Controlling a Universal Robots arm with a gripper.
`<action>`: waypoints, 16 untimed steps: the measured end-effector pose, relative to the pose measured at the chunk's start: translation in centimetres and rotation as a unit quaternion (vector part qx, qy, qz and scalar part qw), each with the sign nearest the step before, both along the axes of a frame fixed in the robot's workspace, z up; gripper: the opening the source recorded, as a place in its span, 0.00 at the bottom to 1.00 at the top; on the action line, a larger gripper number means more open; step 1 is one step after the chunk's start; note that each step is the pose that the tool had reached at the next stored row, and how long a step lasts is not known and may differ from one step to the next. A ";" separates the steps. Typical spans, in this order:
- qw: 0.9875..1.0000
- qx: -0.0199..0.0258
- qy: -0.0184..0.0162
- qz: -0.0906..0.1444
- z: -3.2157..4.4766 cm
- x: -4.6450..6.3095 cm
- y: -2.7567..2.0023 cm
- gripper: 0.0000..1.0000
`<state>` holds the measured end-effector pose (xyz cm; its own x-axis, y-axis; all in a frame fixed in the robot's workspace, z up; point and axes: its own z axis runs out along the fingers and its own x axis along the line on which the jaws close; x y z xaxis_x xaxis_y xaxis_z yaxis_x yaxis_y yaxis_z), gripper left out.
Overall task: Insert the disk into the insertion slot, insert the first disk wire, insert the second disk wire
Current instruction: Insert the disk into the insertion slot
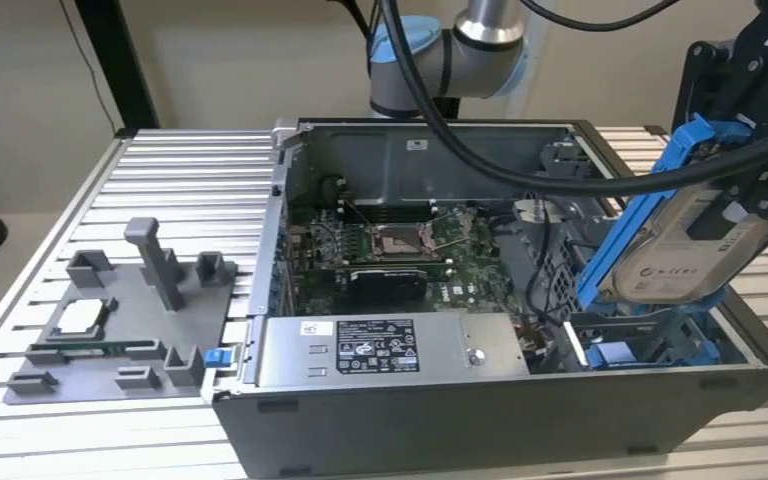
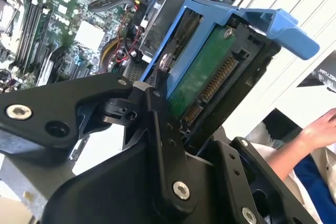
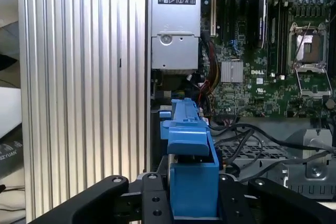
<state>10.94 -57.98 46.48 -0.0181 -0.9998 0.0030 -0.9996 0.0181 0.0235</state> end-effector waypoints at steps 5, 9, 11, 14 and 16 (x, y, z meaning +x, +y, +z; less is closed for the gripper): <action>1.000 0.000 0.000 0.000 -0.02 0.0 0.00 0.00; 1.000 0.000 0.000 0.000 -0.04 0.0 0.00 0.00; 1.000 0.000 0.000 0.000 -0.05 0.0 0.00 0.00; 1.000 0.000 -0.003 0.000 -0.17 0.0 0.00 0.00; 1.000 0.000 -0.006 0.000 -0.42 0.0 0.00 0.00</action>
<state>10.94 -57.97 46.06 -0.0176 -0.9998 0.0029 -0.9998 0.0176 0.0123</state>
